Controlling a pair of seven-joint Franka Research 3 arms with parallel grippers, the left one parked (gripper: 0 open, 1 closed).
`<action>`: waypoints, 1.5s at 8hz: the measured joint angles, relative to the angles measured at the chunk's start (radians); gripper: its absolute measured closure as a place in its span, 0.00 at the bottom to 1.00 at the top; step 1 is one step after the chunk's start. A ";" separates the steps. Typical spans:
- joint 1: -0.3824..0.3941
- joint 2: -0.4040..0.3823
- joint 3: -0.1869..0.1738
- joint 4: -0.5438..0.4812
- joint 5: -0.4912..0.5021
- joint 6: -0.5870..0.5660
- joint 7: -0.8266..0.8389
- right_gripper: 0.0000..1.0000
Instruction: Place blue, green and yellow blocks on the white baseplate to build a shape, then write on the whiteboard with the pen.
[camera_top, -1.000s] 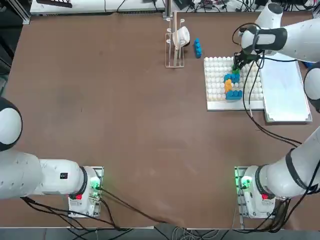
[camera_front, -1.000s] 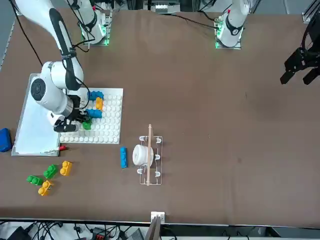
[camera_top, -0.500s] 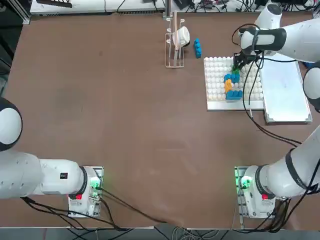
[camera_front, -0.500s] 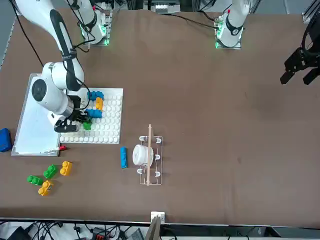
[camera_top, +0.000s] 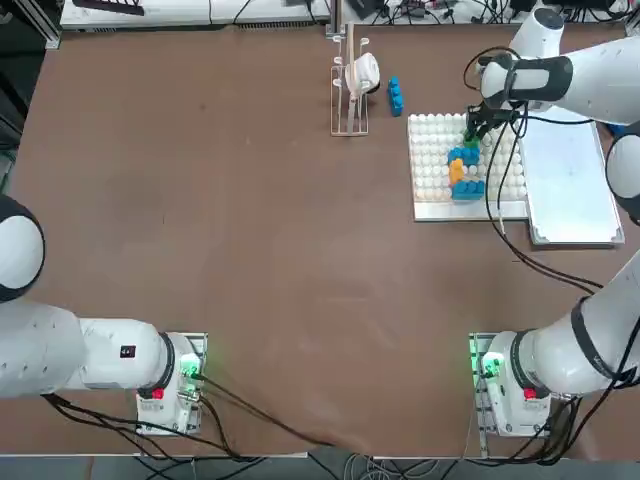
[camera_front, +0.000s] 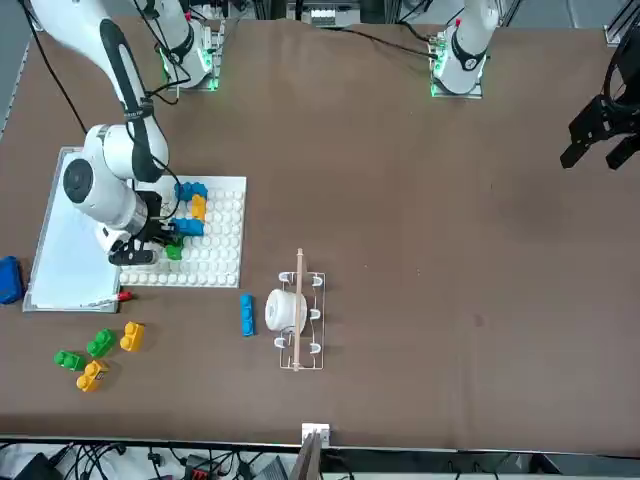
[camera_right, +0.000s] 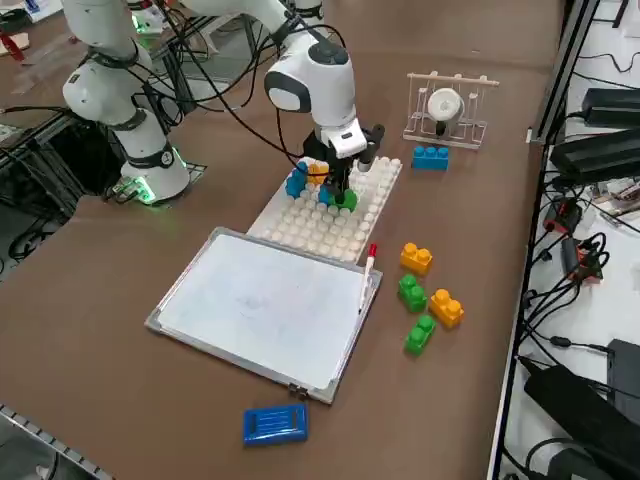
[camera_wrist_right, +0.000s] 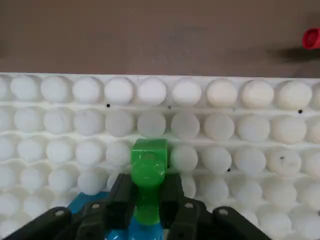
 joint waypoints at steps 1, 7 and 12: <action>0.000 0.002 0.000 0.000 0.000 0.000 0.000 0.69; 0.002 0.059 0.002 0.008 0.002 0.008 -0.001 0.00; 0.002 0.024 0.001 0.047 0.002 -0.027 -0.002 0.00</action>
